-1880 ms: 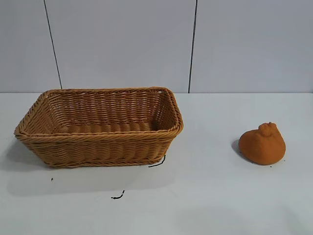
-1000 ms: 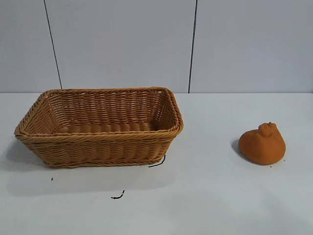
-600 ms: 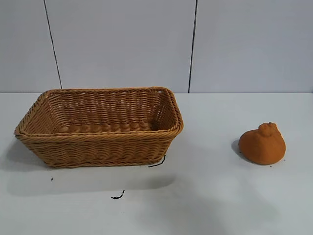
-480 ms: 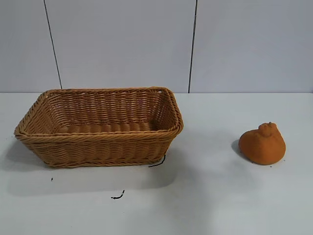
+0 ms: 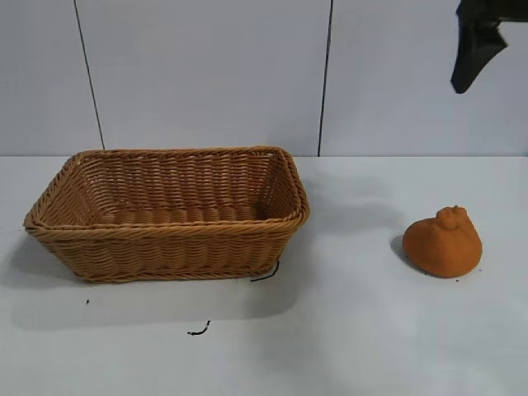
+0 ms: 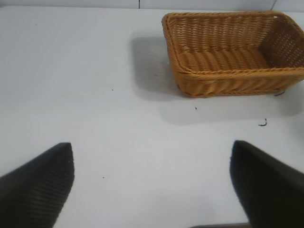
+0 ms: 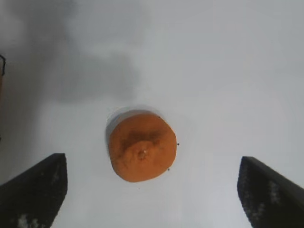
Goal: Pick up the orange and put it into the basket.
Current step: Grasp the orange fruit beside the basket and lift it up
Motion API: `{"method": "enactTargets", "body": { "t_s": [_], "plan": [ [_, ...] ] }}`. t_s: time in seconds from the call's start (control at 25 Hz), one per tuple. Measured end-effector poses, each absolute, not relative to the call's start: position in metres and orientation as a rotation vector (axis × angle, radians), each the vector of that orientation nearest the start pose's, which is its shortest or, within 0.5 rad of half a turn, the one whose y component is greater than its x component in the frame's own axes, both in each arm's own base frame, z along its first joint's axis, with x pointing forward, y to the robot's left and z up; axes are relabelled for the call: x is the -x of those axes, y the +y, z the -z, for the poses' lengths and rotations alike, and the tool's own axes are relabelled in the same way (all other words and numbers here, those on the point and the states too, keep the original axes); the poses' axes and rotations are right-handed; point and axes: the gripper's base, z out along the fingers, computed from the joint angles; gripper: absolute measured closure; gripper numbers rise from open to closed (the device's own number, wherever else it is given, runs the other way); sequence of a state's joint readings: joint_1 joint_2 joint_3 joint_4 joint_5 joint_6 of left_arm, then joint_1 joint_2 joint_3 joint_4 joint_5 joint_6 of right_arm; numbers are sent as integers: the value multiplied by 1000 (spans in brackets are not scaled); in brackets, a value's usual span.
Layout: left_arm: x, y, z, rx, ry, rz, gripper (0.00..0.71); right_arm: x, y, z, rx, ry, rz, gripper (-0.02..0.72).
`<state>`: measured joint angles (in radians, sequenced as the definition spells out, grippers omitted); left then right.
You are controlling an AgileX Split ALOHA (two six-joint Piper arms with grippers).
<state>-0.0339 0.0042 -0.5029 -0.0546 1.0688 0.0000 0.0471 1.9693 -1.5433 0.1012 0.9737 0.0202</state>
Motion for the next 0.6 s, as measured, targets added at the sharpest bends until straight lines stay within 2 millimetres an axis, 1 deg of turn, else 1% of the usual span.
{"method": "enactTargets", "body": {
  "t_s": [0.16, 0.28, 0.6],
  "plan": [
    [5, -4, -277, -38, 2054, 87, 71, -417, 29, -182, -48, 2977, -167, 8],
    [5, -4, -277, -38, 2054, 87, 71, -419, 30, -162, -49, 3028, -178, 8],
    [5, -4, -277, -38, 2054, 87, 71, -421, 30, -122, -56, 3124, -178, 8]
  ]
}}
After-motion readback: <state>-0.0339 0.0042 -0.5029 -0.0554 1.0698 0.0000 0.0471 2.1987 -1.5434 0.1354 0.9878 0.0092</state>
